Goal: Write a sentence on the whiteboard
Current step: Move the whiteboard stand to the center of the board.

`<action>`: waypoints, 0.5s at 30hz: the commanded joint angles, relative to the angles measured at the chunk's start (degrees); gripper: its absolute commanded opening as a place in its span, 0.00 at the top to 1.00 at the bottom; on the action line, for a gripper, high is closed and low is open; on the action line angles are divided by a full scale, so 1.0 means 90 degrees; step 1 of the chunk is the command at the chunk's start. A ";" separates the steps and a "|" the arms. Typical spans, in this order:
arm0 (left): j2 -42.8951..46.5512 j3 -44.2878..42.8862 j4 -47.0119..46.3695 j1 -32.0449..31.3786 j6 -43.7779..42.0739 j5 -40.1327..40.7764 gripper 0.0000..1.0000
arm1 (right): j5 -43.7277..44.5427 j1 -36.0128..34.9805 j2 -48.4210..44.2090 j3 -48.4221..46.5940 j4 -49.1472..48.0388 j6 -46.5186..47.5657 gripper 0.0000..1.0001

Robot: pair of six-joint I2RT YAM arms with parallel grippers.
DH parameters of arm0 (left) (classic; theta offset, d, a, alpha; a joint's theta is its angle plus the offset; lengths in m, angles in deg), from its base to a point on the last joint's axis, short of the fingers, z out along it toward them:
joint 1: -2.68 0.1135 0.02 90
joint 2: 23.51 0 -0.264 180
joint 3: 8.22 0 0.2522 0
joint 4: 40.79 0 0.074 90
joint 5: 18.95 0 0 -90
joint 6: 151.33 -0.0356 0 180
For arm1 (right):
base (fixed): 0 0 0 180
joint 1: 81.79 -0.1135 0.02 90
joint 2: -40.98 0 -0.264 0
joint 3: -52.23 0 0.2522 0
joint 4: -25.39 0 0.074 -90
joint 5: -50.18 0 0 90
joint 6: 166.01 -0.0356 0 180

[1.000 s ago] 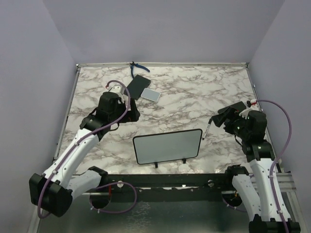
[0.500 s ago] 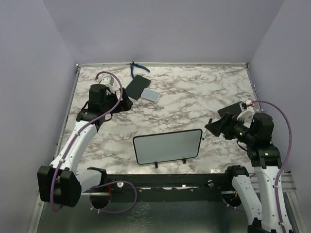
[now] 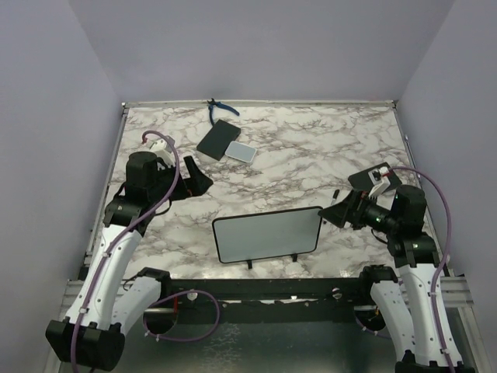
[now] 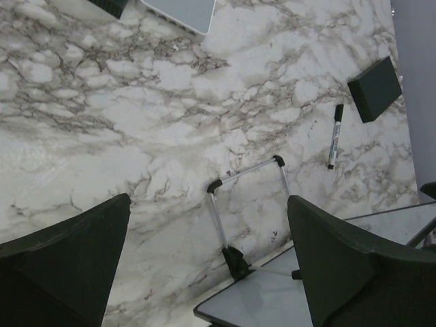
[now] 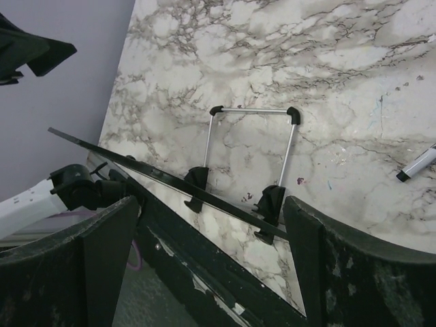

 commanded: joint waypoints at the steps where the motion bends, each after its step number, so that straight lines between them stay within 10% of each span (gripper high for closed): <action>1: 0.0623 0.0082 0.1225 0.0024 0.0505 -0.0366 0.01 | -0.0180 -0.0020 0.0055 0.0109 -0.0334 0.0227 0.08; 15: 0.1170 0.0553 0.1079 -0.0736 -0.0015 -0.1621 0.01 | -0.1002 -0.0021 0.0194 0.0522 -0.1366 0.0283 0.18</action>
